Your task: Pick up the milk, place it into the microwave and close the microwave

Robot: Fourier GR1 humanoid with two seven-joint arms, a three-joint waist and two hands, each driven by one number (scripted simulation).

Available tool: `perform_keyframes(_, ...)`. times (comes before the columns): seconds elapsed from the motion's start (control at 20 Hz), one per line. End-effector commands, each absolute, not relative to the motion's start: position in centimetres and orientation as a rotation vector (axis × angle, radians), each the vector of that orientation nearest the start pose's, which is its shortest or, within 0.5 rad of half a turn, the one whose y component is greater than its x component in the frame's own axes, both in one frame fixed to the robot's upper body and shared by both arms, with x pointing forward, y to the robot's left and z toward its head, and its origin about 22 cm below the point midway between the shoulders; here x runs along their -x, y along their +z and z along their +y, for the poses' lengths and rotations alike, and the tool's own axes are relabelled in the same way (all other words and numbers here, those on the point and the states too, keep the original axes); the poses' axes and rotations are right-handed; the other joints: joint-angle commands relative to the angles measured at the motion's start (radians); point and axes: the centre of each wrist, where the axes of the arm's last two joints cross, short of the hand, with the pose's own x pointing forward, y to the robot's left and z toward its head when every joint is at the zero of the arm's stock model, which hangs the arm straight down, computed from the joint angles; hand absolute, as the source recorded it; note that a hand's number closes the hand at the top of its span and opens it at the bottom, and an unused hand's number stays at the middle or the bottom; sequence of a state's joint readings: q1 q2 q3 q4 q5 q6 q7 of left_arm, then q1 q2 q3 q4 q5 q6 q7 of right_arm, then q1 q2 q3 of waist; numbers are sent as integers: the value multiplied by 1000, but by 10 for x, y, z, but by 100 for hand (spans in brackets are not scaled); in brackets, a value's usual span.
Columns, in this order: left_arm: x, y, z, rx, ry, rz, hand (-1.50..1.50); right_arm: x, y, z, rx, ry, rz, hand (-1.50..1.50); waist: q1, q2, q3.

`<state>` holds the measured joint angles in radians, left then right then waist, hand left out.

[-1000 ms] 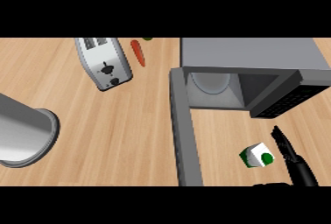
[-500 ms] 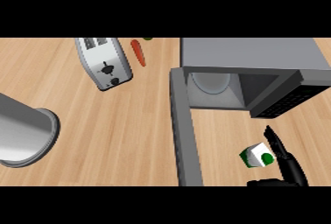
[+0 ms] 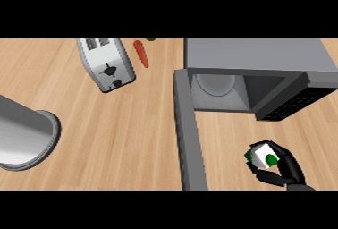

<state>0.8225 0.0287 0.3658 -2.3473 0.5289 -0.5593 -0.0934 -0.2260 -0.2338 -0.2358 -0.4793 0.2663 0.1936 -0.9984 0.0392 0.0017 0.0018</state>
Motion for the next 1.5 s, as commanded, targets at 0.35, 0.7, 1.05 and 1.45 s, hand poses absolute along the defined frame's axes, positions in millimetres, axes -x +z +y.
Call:
perform_keyframes(0.35,-30,118,323,177,45,-1949,-150,-237,-156,-309,-139,221,-1819,150,-7,5,4)
perform_keyframes(0.7,-19,128,324,164,53,-1941,-150,-274,-143,-277,-54,152,-1843,150,-2,4,2)
perform_keyframes(1.05,-30,110,330,155,61,-1933,-150,-306,-125,-244,-24,216,-1872,150,-16,3,0)
perform_keyframes(1.45,-22,135,331,186,68,-1916,-150,-355,-82,-237,46,223,-1903,150,-4,8,1)
